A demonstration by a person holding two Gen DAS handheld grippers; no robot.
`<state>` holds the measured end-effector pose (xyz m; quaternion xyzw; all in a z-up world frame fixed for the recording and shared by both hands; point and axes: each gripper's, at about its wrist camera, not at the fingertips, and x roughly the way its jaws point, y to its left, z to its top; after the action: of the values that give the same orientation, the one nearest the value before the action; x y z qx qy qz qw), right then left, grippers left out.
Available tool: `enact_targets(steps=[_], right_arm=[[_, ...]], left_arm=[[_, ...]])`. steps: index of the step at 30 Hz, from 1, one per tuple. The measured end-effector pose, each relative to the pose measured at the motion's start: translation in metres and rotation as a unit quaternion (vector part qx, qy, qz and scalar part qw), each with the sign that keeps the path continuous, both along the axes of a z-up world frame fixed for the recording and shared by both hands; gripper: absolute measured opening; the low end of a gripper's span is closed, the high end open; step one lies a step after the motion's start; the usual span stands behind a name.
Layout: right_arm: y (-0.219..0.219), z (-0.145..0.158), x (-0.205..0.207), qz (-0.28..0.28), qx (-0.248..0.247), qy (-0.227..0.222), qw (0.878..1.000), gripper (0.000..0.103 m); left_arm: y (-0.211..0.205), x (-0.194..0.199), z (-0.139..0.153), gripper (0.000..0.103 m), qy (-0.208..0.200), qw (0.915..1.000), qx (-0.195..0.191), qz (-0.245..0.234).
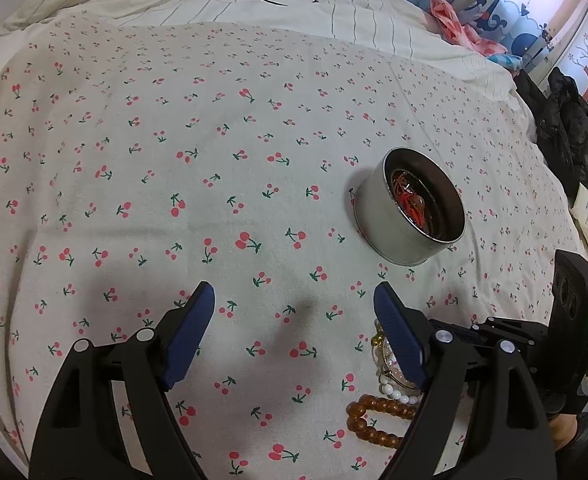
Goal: Organize jewelry
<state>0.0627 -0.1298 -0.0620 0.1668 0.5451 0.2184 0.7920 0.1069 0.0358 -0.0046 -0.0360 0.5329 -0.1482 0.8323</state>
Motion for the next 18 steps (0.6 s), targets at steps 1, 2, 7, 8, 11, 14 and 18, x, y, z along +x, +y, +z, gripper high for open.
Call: enact_targets(steps=[1,2,7,8,11,14,18], right_arm=[[0.000,0.001,0.000,0.001,0.013,-0.002,1.000,0.033],[0.001,0.002,-0.001,0.002,0.016,-0.003,1.000,0.034],[0.001,0.001,-0.001,-0.004,0.024,0.000,1.000,0.028],[0.000,0.001,-0.001,-0.006,0.025,0.001,1.000,0.023],[-0.004,-0.001,-0.001,-0.016,0.042,0.004,0.999,0.008],[-0.008,0.007,-0.003,-0.024,0.043,-0.011,0.999,0.006],[-0.016,0.017,-0.005,-0.033,0.056,-0.024,0.998,0.006]], left_arm=[[0.000,0.000,0.000,0.078,0.000,1.0000,0.000,-0.001],[0.000,0.000,0.000,0.078,-0.001,1.0000,0.000,0.000],[-0.001,0.000,-0.001,0.078,0.000,1.0000,0.001,-0.001],[-0.001,0.001,-0.001,0.078,0.000,1.0000,0.001,-0.002],[-0.001,0.001,-0.001,0.078,0.001,1.0000,0.001,-0.003],[-0.002,0.002,-0.001,0.078,0.001,1.0000,0.002,-0.004],[-0.003,0.002,-0.001,0.078,0.001,1.0000,0.002,-0.004]])
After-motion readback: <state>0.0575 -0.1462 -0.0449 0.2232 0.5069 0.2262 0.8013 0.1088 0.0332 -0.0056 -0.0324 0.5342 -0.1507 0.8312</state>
